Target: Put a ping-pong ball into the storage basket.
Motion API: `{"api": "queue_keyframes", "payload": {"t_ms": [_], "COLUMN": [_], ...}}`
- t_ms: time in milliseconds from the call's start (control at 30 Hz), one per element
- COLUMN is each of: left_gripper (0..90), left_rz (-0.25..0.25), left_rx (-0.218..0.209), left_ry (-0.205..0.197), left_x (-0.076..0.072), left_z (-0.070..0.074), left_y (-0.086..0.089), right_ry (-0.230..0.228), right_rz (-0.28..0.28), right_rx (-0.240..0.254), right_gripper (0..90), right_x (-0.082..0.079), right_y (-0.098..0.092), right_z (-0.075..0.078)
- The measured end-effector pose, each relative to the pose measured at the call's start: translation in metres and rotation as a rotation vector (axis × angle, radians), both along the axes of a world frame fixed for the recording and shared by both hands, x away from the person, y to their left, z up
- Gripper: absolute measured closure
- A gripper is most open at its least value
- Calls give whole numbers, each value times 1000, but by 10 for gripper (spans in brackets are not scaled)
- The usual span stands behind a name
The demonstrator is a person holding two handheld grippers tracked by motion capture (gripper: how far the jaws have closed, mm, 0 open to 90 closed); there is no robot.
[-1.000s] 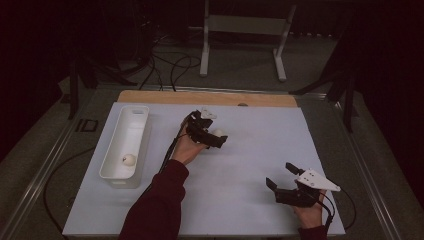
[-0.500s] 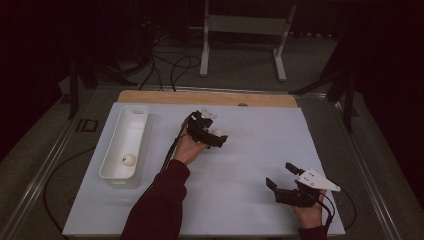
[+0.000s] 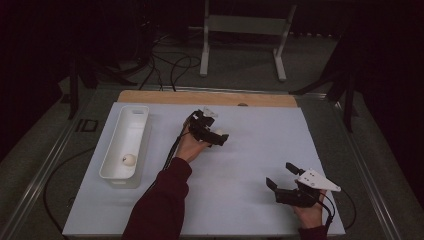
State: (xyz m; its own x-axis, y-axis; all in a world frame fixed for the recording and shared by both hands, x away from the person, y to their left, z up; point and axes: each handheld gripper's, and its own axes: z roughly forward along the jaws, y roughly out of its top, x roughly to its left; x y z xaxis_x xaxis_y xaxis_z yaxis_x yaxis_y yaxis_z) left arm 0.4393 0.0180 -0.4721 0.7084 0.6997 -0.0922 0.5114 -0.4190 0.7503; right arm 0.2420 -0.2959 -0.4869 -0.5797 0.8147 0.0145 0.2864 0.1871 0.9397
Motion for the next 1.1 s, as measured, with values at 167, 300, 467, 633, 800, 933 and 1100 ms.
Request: {"api": "queue_keyframes", "payload": {"t_ms": [167, 300, 467, 633, 800, 933, 1100], "left_gripper": [1, 1, 1, 3, 9, 10, 12], "left_rz": [1, 4, 5, -3, 1, 5, 9], "left_rx": [6, 11, 16, 23, 18, 23, 22], "left_ry": [14, 23, 34, 40, 43, 52, 54], "left_x": [3, 5, 7, 9, 11, 13, 14], "left_z": [-5, -8, -9, -9, -10, -14, -16], "left_y": [-2, -4, -5, -7, -8, -8, -9], "right_ry": [-1, -3, -2, -3, -2, -1, -1], "right_rz": [-1, -1, -1, 1, 1, 2, -2], "right_rx": [2, 4, 5, 5, 5, 6, 11], "right_gripper": [85, 85, 85, 85, 85, 85, 85], "right_x": [0, 0, -1, -1, -1, -1, -1], "right_y": [0, -1, -1, -1, -1, -1, -1], "right_z": [0, 1, 1, 1, 1, 1, 1]}}
